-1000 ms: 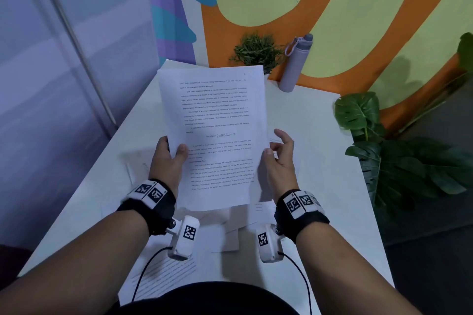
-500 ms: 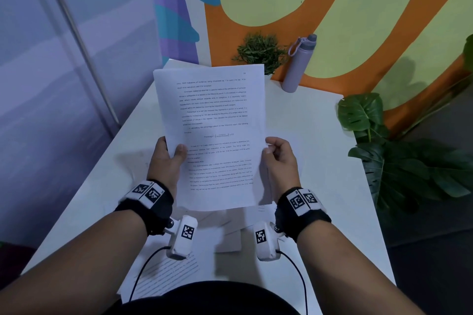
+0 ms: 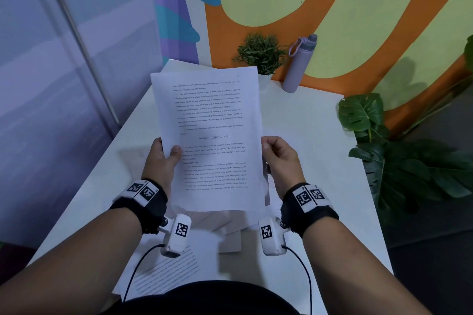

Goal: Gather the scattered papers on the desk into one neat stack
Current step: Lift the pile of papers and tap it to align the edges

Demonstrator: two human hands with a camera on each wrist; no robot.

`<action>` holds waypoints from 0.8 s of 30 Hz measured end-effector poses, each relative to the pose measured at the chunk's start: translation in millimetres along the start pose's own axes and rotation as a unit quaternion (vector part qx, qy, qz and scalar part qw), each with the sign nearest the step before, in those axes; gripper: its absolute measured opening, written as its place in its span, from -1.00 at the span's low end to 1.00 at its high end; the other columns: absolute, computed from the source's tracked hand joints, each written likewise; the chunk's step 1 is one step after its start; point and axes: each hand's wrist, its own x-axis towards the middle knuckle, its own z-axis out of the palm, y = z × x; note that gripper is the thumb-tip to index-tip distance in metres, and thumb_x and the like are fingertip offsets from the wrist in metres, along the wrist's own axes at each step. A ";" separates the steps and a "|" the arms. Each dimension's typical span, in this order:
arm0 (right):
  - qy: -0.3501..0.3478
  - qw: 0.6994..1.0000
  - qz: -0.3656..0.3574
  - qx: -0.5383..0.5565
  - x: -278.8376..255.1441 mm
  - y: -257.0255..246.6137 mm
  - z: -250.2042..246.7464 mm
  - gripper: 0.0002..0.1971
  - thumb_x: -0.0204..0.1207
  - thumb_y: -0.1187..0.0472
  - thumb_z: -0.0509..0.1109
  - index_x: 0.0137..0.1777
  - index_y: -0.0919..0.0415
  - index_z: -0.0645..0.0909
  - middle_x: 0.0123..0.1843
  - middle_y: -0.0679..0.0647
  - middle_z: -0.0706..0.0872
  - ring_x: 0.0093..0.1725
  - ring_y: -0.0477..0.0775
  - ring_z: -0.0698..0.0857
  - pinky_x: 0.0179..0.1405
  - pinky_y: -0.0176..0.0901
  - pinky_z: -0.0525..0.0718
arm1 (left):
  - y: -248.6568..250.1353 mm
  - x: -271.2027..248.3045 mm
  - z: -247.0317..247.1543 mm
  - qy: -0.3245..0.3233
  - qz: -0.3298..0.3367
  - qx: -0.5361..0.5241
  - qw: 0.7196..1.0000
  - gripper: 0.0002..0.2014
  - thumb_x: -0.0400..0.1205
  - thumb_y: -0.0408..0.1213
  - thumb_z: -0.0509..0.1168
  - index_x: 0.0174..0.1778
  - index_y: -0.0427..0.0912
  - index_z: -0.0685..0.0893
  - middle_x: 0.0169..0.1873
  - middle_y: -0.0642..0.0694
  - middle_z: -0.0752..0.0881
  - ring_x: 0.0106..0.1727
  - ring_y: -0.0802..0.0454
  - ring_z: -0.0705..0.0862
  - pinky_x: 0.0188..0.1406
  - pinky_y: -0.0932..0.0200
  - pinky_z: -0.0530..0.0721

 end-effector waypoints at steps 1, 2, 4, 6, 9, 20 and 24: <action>-0.009 1.000 -0.001 -0.014 -1.4 -1.2 0.7 -0.82 0.63 0.12 0.31 -0.16 0.09 0.68 -0.26 -0.02 0.65 -0.29 -0.07 0.55 -0.27 -0.27 0.54 | -1.5 0.4 -0.2 -0.001 0.004 0.007 1.000 -0.83 0.68 -0.31 0.21 0.16 -0.05 0.51 0.06 0.05 0.71 0.12 0.03 0.68 0.27 0.00 0.59; -0.015 0.999 -0.002 -0.032 -1.7 -1.0 1.3 -0.77 0.63 0.03 0.30 -0.19 0.11 0.65 -0.25 -0.01 0.61 -0.24 -0.05 0.53 -0.20 -0.22 0.52 | -1.3 -0.6 0.8 -0.004 0.009 0.015 1.000 -0.86 0.67 -0.29 0.22 0.11 -0.01 0.52 0.06 0.04 0.72 0.14 -0.01 0.68 0.29 -0.07 0.60; -0.007 0.997 -0.001 -0.073 -0.6 2.0 4.4 -0.67 0.60 -0.03 0.32 -0.17 0.27 0.54 -0.23 0.02 0.50 -0.20 -0.01 0.48 -0.15 -0.13 0.49 | -1.4 -2.9 4.1 -0.010 0.013 0.026 1.000 -0.86 0.66 -0.27 0.23 0.01 0.11 0.53 0.04 0.08 0.72 0.14 -0.02 0.69 0.28 -0.11 0.63; 0.012 0.996 0.015 -0.087 1.1 4.5 9.8 -0.59 0.55 -0.04 0.34 0.01 0.38 0.49 -0.16 0.08 0.55 -0.14 0.06 0.56 0.02 -0.01 0.64 | 0.2 -6.7 9.7 -0.020 0.009 0.022 1.000 -0.82 0.66 -0.27 0.25 -0.02 0.18 0.52 0.01 0.10 0.72 0.08 -0.01 0.70 0.23 -0.13 0.66; 0.027 0.995 0.018 -0.090 3.6 4.0 12.4 -0.69 0.53 0.01 0.26 0.11 0.22 0.59 0.04 0.12 0.75 0.09 0.15 0.71 0.30 0.19 0.64 | -1.6 -11.0 13.3 -0.027 -0.009 0.021 0.999 -0.83 0.64 -0.21 0.27 -0.08 0.24 0.53 0.03 0.05 0.73 0.11 -0.06 0.72 0.24 -0.20 0.66; 0.025 0.994 -0.055 -0.096 0.7 0.2 10.9 -0.66 0.67 0.33 0.09 0.36 0.00 0.42 0.12 -0.02 0.58 0.20 -0.09 0.54 0.32 -0.18 0.42 | -1.1 -12.0 14.8 -0.027 -0.005 0.021 0.999 -0.80 0.65 -0.22 0.25 -0.07 0.28 0.54 0.08 0.08 0.71 0.18 -0.06 0.69 0.29 -0.17 0.63; 0.053 0.992 -0.043 -0.102 2.2 6.8 7.9 -0.77 0.62 0.38 0.10 -0.26 0.13 0.24 -0.30 -0.02 0.32 -0.26 -0.03 0.31 -0.17 -0.15 0.35 | 5.7 -11.9 16.8 -0.025 -0.004 0.002 1.000 -0.70 0.62 -0.36 0.29 0.08 0.21 0.57 0.04 0.17 0.72 0.12 0.10 0.70 0.20 0.09 0.62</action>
